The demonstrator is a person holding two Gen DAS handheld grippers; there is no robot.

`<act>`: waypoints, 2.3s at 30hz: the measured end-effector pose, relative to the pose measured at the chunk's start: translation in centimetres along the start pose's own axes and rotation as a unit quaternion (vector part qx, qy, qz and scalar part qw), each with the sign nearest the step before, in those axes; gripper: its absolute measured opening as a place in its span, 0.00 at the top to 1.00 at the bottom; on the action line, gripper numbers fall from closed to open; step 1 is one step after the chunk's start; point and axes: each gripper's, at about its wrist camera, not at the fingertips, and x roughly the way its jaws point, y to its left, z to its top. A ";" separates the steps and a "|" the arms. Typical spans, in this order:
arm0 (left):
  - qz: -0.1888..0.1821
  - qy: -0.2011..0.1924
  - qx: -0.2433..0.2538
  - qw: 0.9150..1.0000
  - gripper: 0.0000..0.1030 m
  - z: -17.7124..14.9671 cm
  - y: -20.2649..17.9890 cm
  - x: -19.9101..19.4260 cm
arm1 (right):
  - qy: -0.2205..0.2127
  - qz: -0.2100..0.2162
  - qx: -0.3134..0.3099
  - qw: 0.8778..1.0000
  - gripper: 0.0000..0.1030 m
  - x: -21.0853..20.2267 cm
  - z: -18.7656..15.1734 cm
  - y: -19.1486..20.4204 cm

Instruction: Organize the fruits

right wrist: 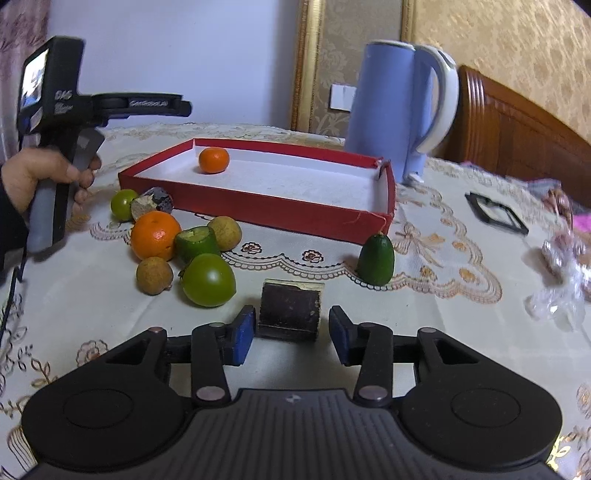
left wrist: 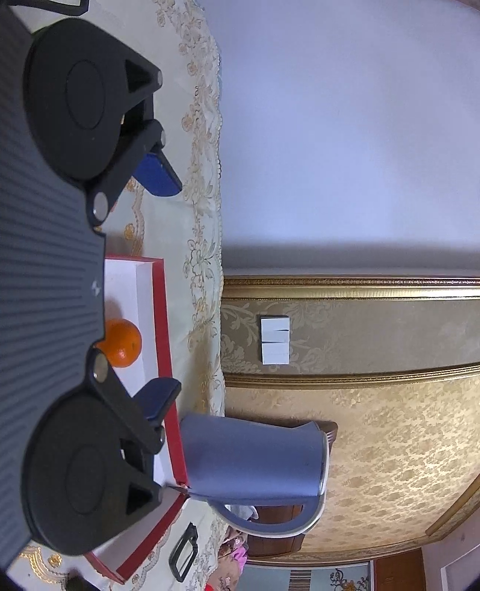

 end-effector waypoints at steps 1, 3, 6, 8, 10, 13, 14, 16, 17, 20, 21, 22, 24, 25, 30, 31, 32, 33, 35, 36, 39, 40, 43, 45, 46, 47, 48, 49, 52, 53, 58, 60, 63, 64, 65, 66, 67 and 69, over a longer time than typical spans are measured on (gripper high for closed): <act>0.001 0.000 -0.001 1.000 0.00 0.0 0.1 0.0 | 0.002 0.010 0.012 1.000 0.69 0.0 0.0 -0.2; 0.001 0.003 -0.004 1.000 0.00 0.0 0.2 0.1 | 0.005 0.008 0.022 1.000 0.69 0.0 0.1 -0.3; 0.004 0.006 -0.007 1.000 0.00 -0.1 0.3 0.2 | -0.002 -0.005 0.019 1.000 0.69 -0.2 0.1 0.1; 0.005 0.009 -0.011 1.000 0.00 -0.2 0.4 0.2 | -0.009 -0.006 0.016 1.000 0.69 -0.5 0.5 0.1; 0.004 0.010 -0.012 1.000 0.00 -0.2 0.5 0.2 | -0.017 -0.008 0.008 1.000 0.69 -0.6 1.5 -0.1; 0.003 0.009 -0.011 1.000 0.00 -0.2 0.5 0.2 | -0.042 -0.013 -0.007 0.999 0.69 0.1 4.0 -0.6; 0.004 0.008 -0.011 1.000 0.00 -0.2 0.5 0.2 | -0.049 -0.015 -0.012 0.999 0.69 0.6 5.0 -0.8; 0.003 0.009 -0.013 1.000 0.00 -0.1 0.6 0.2 | -0.065 -0.019 -0.023 0.997 0.69 1.8 7.2 -1.2; 0.003 0.009 -0.015 1.000 0.00 -0.1 0.6 0.2 | -0.072 -0.022 -0.028 0.997 0.69 2.5 8.1 -1.2; 0.002 0.014 -0.018 1.000 0.00 -0.2 0.7 0.3 | -0.081 -0.027 -0.043 0.995 0.69 5.4 10.8 -1.4; 0.001 0.017 -0.019 1.000 0.00 -0.2 0.7 0.5 | -0.079 -0.029 -0.047 0.995 0.69 6.4 11.4 -1.4; 0.000 0.020 -0.020 1.000 0.00 -0.2 0.7 0.5 | -0.075 -0.032 -0.051 0.995 0.69 7.7 12.0 -1.4; 0.000 0.025 -0.021 0.999 0.00 -0.4 0.7 0.7 | -0.065 -0.035 -0.055 0.996 0.69 9.9 12.8 -1.6; 0.000 0.026 -0.022 0.999 0.00 -0.4 0.8 0.7 | -0.059 -0.037 -0.055 0.996 0.69 10.9 13.0 -1.8; -0.004 0.032 -0.032 0.999 0.00 -0.4 1.1 0.8 | -0.021 -0.040 -0.033 0.998 0.69 14.9 13.6 -3.0; -0.006 0.033 -0.033 0.999 0.00 -0.4 1.2 0.9 | -0.013 -0.038 -0.026 0.999 0.69 15.3 13.7 -3.2; -0.008 0.034 -0.034 0.999 0.00 -0.4 1.2 0.9 | -0.007 -0.036 -0.018 0.999 0.69 15.8 13.9 -3.5; -0.009 0.035 -0.035 0.999 0.00 -0.4 1.1 0.9 | -0.005 -0.036 -0.013 0.999 0.69 16.0 14.1 -3.7; -0.012 0.037 -0.034 0.999 0.00 -0.4 1.1 0.9 | 0.006 -0.034 -0.005 0.999 0.69 16.5 14.6 -4.0; -0.013 0.038 -0.033 0.999 0.00 -0.4 1.0 0.9 | 0.014 -0.032 -0.003 0.999 0.69 16.8 14.8 -4.1; -0.014 0.040 -0.029 0.999 0.00 -0.5 0.9 1.0 | 0.030 -0.038 -0.002 0.999 0.69 17.8 15.1 -4.4; -0.013 0.040 -0.029 0.999 0.00 -0.5 0.9 1.0 | 0.036 -0.037 -0.001 0.999 0.69 18.1 15.3 -4.5; -0.013 0.042 -0.031 0.999 0.00 -0.5 1.0 1.1 | 0.049 -0.031 0.003 0.998 0.69 19.0 15.7 -4.7; -0.012 0.043 -0.031 0.998 0.00 -0.6 1.0 1.1 | 0.054 -0.034 -0.003 0.998 0.69 19.3 15.7 -4.6; -0.013 0.044 -0.031 0.998 0.00 -0.6 1.0 1.1 | 0.055 -0.035 -0.006 0.998 0.69 19.3 15.8 -4.5; -0.013 0.044 -0.030 0.998 0.00 -0.6 1.0 1.1 | 0.055 -0.035 -0.009 0.998 0.69 19.3 15.8 -4.4; -0.013 0.045 -0.029 0.998 0.00 -0.6 0.9 1.1 | 0.057 -0.035 -0.013 0.998 0.69 19.4 15.8 -4.2; -0.013 0.045 -0.028 0.998 0.00 -0.6 0.9 1.1 | 0.057 -0.036 -0.014 0.998 0.69 19.5 15.8 -4.2; -0.013 0.046 -0.027 0.998 0.00 -0.6 0.9 1.2 | 0.060 -0.038 -0.014 0.997 0.69 19.5 15.8 -4.2; -0.012 0.047 -0.027 0.998 0.00 -0.6 0.9 1.2 | 0.061 -0.039 -0.013 0.997 0.69 19.5 15.8 -4.2; -0.012 0.050 -0.026 0.998 0.00 -0.7 0.9 1.4 | 0.063 -0.038 -0.015 0.997 0.69 19.6 15.9 -4.2; -0.011 0.052 -0.025 0.998 0.00 -0.7 0.9 1.5 | 0.062 -0.041 -0.014 0.997 0.68 19.5 15.9 -4.2; -0.011 0.052 -0.025 0.998 0.00 -0.8 0.9 1.5 | 0.048 -0.056 -0.017 0.997 0.54 18.9 16.0 -4.2; -0.011 0.053 -0.025 0.998 0.00 -0.8 1.0 1.5 | 0.041 -0.060 -0.017 0.997 0.51 18.5 16.0 -4.3; -0.011 0.053 -0.025 0.998 0.00 -0.7 1.0 1.5 | 0.033 -0.062 -0.015 0.997 0.50 18.1 16.1 -4.4; -0.011 0.054 -0.026 0.998 0.00 -0.8 1.0 1.5 | 0.023 -0.063 -0.011 0.998 0.50 17.4 16.2 -4.6; -0.010 0.054 -0.026 0.998 0.00 -0.8 1.0 1.5 | 0.012 -0.063 -0.007 0.998 0.50 16.5 16.3 -4.8; -0.010 0.055 -0.026 0.998 0.00 -0.8 1.1 1.6 | -0.026 -0.061 0.004 0.998 0.42 13.9 16.4 -5.4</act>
